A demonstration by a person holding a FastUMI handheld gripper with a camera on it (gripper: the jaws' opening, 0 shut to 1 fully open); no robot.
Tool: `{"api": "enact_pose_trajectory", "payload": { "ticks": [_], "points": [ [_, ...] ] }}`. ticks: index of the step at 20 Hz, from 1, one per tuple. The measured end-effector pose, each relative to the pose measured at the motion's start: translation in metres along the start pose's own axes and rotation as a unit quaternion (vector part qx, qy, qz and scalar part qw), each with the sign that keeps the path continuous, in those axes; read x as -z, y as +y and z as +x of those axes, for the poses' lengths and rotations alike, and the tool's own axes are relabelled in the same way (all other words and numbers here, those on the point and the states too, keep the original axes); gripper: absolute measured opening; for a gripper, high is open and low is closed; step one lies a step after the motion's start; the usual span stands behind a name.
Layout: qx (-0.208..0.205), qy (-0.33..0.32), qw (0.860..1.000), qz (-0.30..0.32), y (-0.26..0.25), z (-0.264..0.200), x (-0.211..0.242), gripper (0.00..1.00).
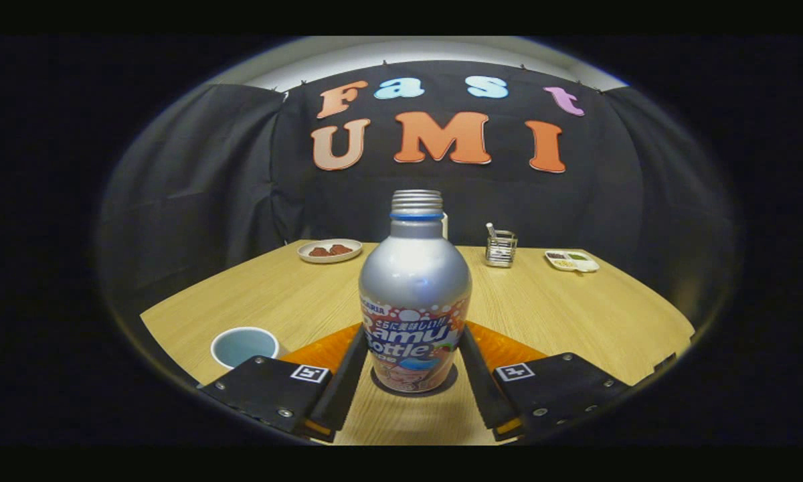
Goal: Take the bottle from table, then pour the juice into the cup, finally place the bottle on the coaster
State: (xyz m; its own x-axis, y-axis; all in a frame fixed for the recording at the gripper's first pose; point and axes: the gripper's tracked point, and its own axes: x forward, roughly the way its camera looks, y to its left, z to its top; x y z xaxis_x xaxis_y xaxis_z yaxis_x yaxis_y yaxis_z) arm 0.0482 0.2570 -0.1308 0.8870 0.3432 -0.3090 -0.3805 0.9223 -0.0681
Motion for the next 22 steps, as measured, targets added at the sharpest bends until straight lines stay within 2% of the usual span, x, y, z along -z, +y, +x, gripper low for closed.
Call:
{"api": "enact_pose_trajectory", "payload": {
  "ticks": [3,7,22],
  "points": [
    [0.01,0.006,1.0,0.012,-0.008,0.011,0.011,0.76],
    [0.004,0.013,1.0,0.026,-0.004,0.012,0.019,0.75],
    [0.012,0.014,1.0,-0.004,-0.005,0.012,0.02,0.77]
  ]
}}
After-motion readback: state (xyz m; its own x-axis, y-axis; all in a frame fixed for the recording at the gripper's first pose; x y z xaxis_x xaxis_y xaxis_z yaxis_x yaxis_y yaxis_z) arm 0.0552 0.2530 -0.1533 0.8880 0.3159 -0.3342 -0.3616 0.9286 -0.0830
